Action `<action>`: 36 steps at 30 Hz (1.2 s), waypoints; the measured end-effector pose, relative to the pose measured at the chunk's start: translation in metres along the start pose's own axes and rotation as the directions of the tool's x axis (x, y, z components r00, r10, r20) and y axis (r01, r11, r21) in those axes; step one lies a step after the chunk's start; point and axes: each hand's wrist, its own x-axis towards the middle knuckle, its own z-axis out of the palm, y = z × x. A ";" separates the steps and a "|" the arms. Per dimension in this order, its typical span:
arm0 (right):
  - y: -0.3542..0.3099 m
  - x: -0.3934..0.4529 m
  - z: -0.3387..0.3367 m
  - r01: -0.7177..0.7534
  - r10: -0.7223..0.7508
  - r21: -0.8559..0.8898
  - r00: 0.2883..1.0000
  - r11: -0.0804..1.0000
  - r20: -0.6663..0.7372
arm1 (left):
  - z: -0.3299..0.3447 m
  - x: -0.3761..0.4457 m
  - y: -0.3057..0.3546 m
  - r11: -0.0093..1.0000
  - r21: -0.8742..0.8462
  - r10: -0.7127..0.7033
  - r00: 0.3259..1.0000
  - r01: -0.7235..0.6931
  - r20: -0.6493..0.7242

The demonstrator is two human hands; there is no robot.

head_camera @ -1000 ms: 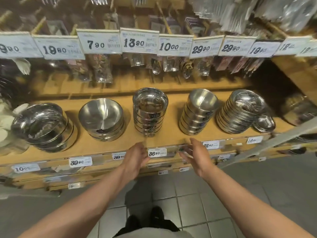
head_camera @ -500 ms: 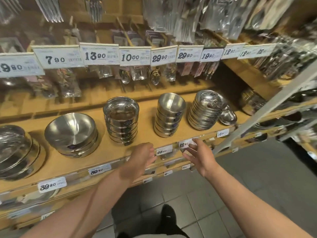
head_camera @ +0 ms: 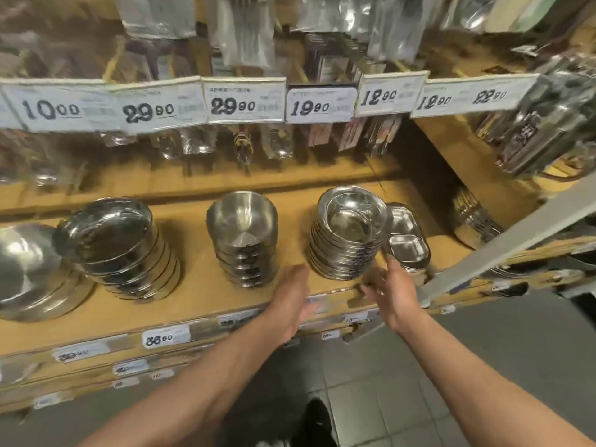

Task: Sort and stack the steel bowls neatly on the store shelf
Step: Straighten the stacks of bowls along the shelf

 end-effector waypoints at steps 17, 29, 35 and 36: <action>-0.050 0.068 0.022 -0.018 0.064 -0.139 0.941 0.990 0.332 | 0.058 0.066 0.026 0.957 -0.250 0.092 0.974 -0.143 -0.206; 0.013 0.029 0.007 -0.286 0.302 -0.101 0.924 0.953 0.235 | 0.015 0.013 -0.041 0.972 -0.235 -0.059 0.974 0.006 -0.221; 0.018 0.003 0.068 -0.193 0.306 -0.286 0.851 0.938 0.427 | -0.063 -0.011 -0.034 0.985 -0.164 -0.020 0.909 -0.053 -0.416; 0.016 0.002 0.079 -0.161 0.289 -0.305 0.851 0.939 0.439 | -0.076 -0.011 -0.026 0.982 -0.167 0.000 0.896 -0.083 -0.445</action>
